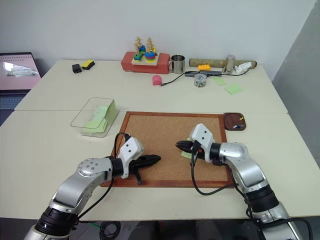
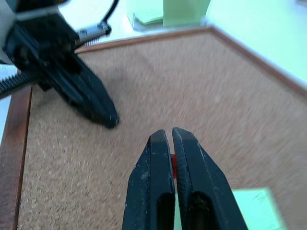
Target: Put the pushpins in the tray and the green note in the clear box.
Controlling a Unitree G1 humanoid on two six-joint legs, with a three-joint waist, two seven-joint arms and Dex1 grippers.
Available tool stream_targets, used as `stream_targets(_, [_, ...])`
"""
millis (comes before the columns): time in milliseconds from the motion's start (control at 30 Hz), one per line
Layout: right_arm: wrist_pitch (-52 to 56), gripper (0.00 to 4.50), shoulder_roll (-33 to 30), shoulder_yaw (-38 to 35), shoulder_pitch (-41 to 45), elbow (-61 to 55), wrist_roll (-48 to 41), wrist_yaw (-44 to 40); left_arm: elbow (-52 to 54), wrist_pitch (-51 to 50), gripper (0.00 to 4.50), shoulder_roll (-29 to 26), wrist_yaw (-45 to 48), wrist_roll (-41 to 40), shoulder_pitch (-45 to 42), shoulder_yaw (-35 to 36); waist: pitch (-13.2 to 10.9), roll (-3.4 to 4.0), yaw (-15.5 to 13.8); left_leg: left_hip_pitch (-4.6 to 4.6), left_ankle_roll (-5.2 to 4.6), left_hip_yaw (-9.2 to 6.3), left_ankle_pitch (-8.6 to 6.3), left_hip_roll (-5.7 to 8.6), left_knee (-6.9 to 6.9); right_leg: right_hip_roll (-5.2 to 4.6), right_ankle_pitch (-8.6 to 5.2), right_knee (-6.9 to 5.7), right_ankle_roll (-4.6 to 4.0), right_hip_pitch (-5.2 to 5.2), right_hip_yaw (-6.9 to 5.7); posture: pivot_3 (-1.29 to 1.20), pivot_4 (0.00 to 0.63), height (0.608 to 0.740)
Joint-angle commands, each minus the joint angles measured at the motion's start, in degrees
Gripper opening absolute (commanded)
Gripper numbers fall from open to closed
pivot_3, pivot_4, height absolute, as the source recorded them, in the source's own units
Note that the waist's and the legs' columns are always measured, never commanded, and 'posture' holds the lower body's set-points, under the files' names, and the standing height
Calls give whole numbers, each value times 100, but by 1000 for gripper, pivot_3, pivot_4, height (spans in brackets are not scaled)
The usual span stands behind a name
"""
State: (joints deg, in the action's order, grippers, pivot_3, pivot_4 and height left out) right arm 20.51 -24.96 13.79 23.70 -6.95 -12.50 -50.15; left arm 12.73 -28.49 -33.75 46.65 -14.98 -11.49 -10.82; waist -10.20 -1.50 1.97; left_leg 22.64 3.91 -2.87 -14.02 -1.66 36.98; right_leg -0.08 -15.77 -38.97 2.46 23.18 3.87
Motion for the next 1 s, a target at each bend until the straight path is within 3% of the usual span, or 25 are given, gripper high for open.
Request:
stream_targets(33, [-65, 32, -92, -122, 97, -243, -52, -51, -141, -125, 0, -21, 34, 134, 108, -190, 0, 0, -1, 1, 0, 0, 0, 0, 0, 0, 0, 0, 0, 0, 1, 0, 150, 740])
stream_targets(267, [-40, 32, -150, -225, 62, -239, -77, 31, -169, -188, 0, 30, 54, 15, 2, -98, 0, 0, -3, 1, 0, 1, 0, 0, 1, 0, 2, 0, -3, 0, 1, 0, 150, 740])
stream_targets(433, [267, 32, -72, -833, -74, -129, -358, 468, -148, -208, 0, 25, 62, 0, -4, -76, 0, 0, -7, 3, 0, 0, 0, 1, 2, -1, 2, 0, -3, 0, 1, 0, 150, 740])
stream_targets(600, [350, 32, 57, -1745, 341, 717, -403, 1393, -161, -202, 0, 59, 47, 4, -33, -78, 0, 0, -6, 0, 0, 2, 0, 1, 2, 0, 6, -2, -10, 0, 2, 0, 150, 740])
stream_targets(1000, [-113, 32, -175, -2468, 1367, 3192, -91, 2333, -192, -211, 0, 142, 46, 10, -126, -104, -1, 1, -10, -1, -1, 10, 1, 4, 2, -3, 13, -1, -20, -2, 9, 0, 150, 740])
